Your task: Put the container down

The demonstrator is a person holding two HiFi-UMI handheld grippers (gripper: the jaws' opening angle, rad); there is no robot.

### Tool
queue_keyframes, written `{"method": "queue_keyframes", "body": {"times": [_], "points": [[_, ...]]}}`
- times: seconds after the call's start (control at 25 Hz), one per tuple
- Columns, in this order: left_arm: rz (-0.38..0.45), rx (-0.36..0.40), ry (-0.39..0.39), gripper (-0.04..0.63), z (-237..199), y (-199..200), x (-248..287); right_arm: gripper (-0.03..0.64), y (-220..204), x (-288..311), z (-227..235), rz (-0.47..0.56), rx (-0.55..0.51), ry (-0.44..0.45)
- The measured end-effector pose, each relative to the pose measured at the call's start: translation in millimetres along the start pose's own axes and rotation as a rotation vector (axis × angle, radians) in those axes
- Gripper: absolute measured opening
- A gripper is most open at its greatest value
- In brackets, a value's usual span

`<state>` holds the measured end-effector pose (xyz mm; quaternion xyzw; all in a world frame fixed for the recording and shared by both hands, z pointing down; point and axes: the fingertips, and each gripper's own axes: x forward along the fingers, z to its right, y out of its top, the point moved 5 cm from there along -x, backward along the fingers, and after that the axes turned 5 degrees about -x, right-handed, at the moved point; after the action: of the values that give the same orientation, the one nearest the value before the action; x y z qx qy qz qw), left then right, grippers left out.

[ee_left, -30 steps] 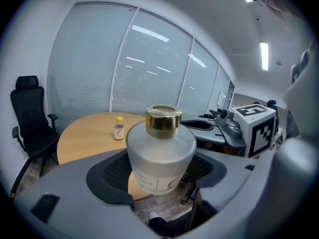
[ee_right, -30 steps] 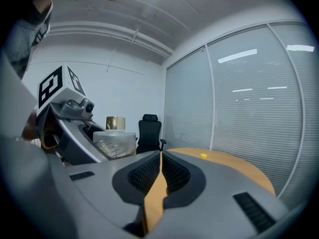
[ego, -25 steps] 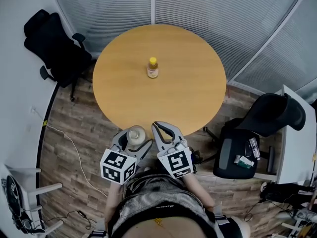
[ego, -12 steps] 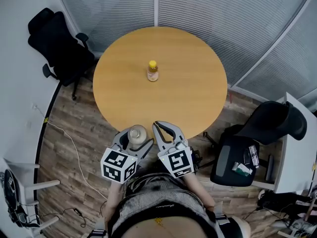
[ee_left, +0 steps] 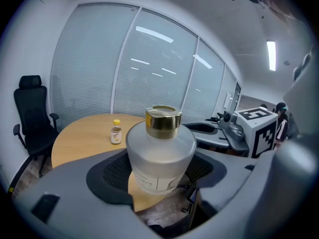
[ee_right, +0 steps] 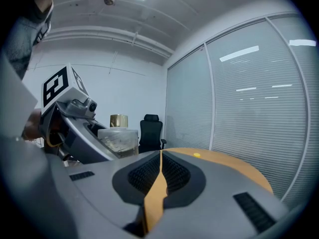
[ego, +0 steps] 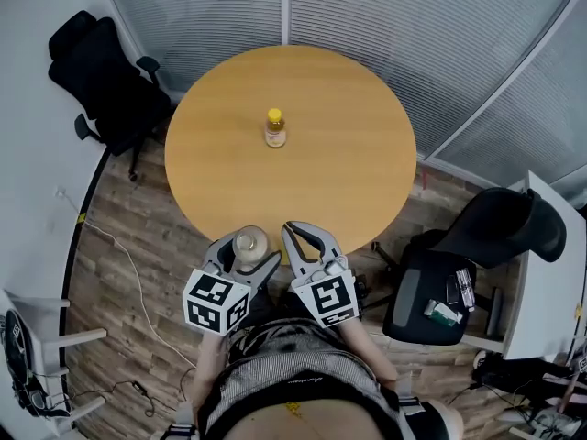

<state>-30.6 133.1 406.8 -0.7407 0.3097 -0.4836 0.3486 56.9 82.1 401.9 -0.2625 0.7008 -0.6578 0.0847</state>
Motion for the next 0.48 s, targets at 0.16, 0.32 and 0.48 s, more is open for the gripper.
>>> {"method": "queue_keyframes", "body": {"times": [0.16,0.32,0.48], "points": [[-0.002,0.003,-0.016,0.344,-2.7,2.5,4.2,0.025,-2.0,0.5,3.8,-0.009,0.008,-0.019],[-0.019,0.018,-0.035,0.344,-10.1,5.1,11.3,0.025,-4.6,3.4,8.6,-0.012,0.022,-0.056],[-0.019,0.031,-0.060,0.344,-20.5,14.7,18.7,0.025,-1.9,11.7,16.2,-0.005,0.030,-0.090]]}}
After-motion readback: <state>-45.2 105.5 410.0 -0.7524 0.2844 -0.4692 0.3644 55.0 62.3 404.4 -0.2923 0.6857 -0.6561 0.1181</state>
